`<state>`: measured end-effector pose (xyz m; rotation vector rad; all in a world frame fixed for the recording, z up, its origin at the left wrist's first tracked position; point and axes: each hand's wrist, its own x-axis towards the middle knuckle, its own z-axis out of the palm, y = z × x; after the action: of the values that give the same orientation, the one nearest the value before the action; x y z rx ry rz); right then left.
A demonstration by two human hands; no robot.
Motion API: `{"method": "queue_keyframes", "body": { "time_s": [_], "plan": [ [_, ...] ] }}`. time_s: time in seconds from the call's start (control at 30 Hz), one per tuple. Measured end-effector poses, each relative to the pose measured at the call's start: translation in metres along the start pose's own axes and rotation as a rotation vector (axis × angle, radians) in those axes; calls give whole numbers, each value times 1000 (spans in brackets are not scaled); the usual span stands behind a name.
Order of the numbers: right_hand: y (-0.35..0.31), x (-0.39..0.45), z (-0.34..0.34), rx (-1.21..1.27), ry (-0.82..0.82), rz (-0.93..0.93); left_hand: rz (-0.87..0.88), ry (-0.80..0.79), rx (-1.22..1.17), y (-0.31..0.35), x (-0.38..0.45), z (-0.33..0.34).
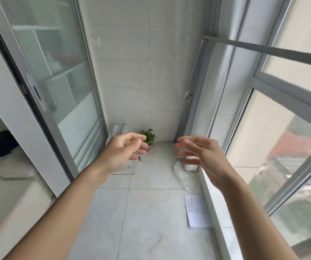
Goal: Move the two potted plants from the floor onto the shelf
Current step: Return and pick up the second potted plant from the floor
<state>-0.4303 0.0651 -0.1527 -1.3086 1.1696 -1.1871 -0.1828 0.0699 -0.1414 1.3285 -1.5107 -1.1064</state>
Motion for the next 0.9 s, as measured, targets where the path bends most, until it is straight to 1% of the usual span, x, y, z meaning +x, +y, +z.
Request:
{"method": "queue_keyframes", "body": {
  "time_s": [0.23,0.33,0.7,0.83,0.9],
  "plan": [
    [15,105,-8,-7,-40,14,-46,14,11,-12,99,-6],
    [21,145,-7,-12,-36,17,-37,1,6,-18,143,-11],
    [11,324,13,-66,69,12,42,-98,-37,-43,347,-61],
    [17,383,27,-77,107,21,38,-133,-54,-55,412,-80],
    [28,403,34,-94,88,63,5,-142,-69,-63,435,-84]
  ]
}}
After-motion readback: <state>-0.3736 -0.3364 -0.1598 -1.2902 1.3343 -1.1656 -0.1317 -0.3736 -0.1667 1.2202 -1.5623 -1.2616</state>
